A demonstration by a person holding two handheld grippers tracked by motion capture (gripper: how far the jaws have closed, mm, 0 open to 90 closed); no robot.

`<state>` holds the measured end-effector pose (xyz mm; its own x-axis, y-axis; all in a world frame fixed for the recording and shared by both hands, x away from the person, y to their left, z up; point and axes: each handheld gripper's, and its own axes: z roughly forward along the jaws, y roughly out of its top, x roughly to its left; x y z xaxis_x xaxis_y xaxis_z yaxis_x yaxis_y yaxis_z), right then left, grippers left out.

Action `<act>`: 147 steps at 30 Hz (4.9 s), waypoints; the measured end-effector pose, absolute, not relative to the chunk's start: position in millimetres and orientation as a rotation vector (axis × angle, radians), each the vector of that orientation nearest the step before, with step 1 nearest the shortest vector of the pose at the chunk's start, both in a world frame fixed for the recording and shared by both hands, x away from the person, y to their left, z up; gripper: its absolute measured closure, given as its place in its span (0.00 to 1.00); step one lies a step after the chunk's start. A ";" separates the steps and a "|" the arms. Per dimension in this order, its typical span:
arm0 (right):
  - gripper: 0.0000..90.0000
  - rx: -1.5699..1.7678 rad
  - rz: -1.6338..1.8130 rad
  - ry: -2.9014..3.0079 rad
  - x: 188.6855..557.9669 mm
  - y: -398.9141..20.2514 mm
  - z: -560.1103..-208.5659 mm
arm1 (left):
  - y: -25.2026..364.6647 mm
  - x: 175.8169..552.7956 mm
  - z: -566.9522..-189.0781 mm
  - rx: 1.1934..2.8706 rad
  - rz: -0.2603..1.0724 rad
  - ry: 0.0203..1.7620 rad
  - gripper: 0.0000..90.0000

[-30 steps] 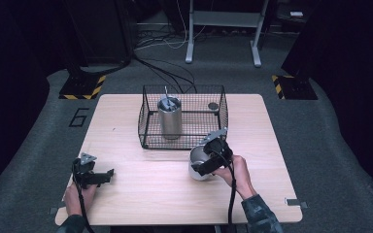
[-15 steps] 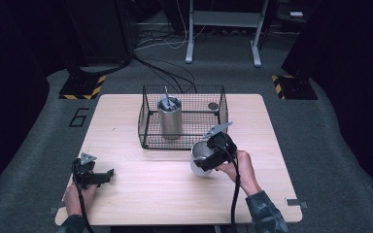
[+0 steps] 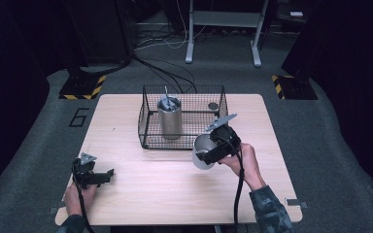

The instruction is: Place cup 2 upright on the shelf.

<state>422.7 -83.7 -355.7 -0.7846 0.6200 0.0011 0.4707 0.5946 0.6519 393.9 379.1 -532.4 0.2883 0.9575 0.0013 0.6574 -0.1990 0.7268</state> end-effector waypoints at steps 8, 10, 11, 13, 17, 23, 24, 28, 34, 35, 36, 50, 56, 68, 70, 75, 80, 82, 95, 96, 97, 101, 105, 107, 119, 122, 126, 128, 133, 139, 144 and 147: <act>0.06 0.883 0.973 2.588 428.0 -83.3 -342.0 | 379.2 393.9 -532.4 1.942 0.623 1.440 0.00; 0.06 0.869 0.961 2.591 429.5 -84.0 -339.4 | 379.1 393.9 -532.4 1.940 0.623 1.441 0.00; 0.06 0.884 0.970 2.585 429.9 -83.3 -337.9 | 379.2 393.9 -532.4 1.942 0.622 1.440 0.00; 0.06 0.882 0.967 2.586 431.5 -83.3 -335.6 | 379.1 393.9 -532.4 1.941 0.622 1.441 0.00; 0.06 0.889 0.958 2.577 433.2 -82.4 -332.3 | 379.1 393.9 -532.4 1.941 0.623 1.441 0.00; 0.06 0.885 0.953 2.576 436.9 -82.0 -327.3 | 379.1 393.9 -532.4 1.941 0.622 1.441 0.00; 0.06 0.884 0.952 2.570 438.5 -82.3 -324.8 | 379.2 393.9 -532.4 1.942 0.623 1.440 0.00; 0.06 0.889 0.958 2.560 440.9 -82.4 -318.1 | 379.1 393.9 -532.4 1.941 0.622 1.441 0.00; 0.06 0.878 0.960 2.547 444.6 -80.8 -310.1 | 379.2 393.9 -532.4 1.942 0.623 1.440 0.00; 0.06 0.878 0.960 2.547 444.6 -80.8 -310.1 | 379.2 393.9 -532.4 1.942 0.623 1.440 0.00; 0.06 0.857 0.955 2.553 445.9 -81.4 -308.5 | 379.2 393.9 -532.4 1.942 0.623 1.440 0.00; 0.06 0.855 0.946 2.539 461.1 -76.0 -295.1 | 379.0 393.9 -532.5 1.939 0.622 1.442 0.00; 0.06 0.842 0.945 2.540 471.7 -74.7 -290.9 | 379.1 393.9 -532.4 1.941 0.622 1.441 0.00; 0.06 0.849 0.919 2.549 494.0 -66.9 -288.3 | 379.2 393.9 -532.4 1.942 0.623 1.440 0.00; 0.06 0.845 0.913 2.554 496.0 -66.3 -288.5 | 379.2 393.9 -532.4 1.942 0.623 1.440 0.00; 0.06 0.841 0.897 2.567 506.6 -63.7 -292.8 | 379.2 393.9 -532.4 1.942 0.623 1.440 0.00; 0.06 0.855 0.893 2.563 515.3 -61.7 -297.6 | 379.2 393.9 -532.4 1.942 0.623 1.440 0.00; 0.06 0.867 0.897 2.564 519.0 -60.6 -299.7 | 379.2 393.9 -532.4 1.942 0.623 1.440 0.00; 0.06 0.916 0.896 2.557 540.2 -60.4 -309.6 | 379.2 393.9 -532.4 1.942 0.623 1.440 0.00; 0.06 0.911 0.896 2.555 541.7 -60.5 -310.1 | 379.2 393.9 -532.4 1.943 0.623 1.440 0.00; 0.06 0.917 0.896 2.555 543.0 -60.4 -310.5 | 379.2 393.9 -532.4 1.943 0.623 1.440 0.00; 0.06 0.935 0.892 2.552 548.7 -58.7 -313.8 | 379.2 393.9 -532.4 1.941 0.622 1.441 0.00; 0.06 0.943 0.880 2.550 553.4 -56.3 -317.2 | 379.2 393.9 -532.4 1.942 0.623 1.440 0.00; 0.06 0.944 0.880 2.554 556.2 -55.3 -319.4 | 379.2 393.9 -532.4 1.942 0.622 1.441 0.00; 0.06 0.993 0.855 2.558 572.7 -53.3 -334.2 | 379.2 393.9 -532.4 1.942 0.622 1.440 0.00; 0.06 1.007 0.850 2.563 575.7 -52.2 -338.1 | 379.2 393.9 -532.4 1.942 0.623 1.440 0.00; 0.06 1.007 0.839 2.569 579.6 -51.1 -343.0 | 379.2 393.9 -532.4 1.941 0.622 1.441 0.00; 0.06 1.015 0.832 2.577 581.5 -51.0 -346.1 | 379.2 393.9 -532.4 1.942 0.623 1.440 0.00; 0.06 1.031 0.824 2.588 583.5 -49.8 -353.6 | 379.2 393.9 -532.4 1.942 0.623 1.440 0.00; 0.06 1.057 0.821 2.592 585.9 -47.2 -361.7 | 379.2 393.9 -532.4 1.942 0.622 1.440 0.00; 0.06 1.052 0.818 2.600 588.5 -46.7 -366.5 | 379.2 393.9 -532.4 1.942 0.622 1.440 0.00; 0.06 1.061 0.813 2.607 589.2 -45.0 -369.1 | 379.2 393.9 -532.4 1.943 0.622 1.440 0.00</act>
<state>589.2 -45.0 -369.1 -0.7183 0.6957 0.0117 0.5790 0.5882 0.5646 393.9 379.2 -532.4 0.2899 0.9570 0.0023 0.6574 -0.2009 0.7262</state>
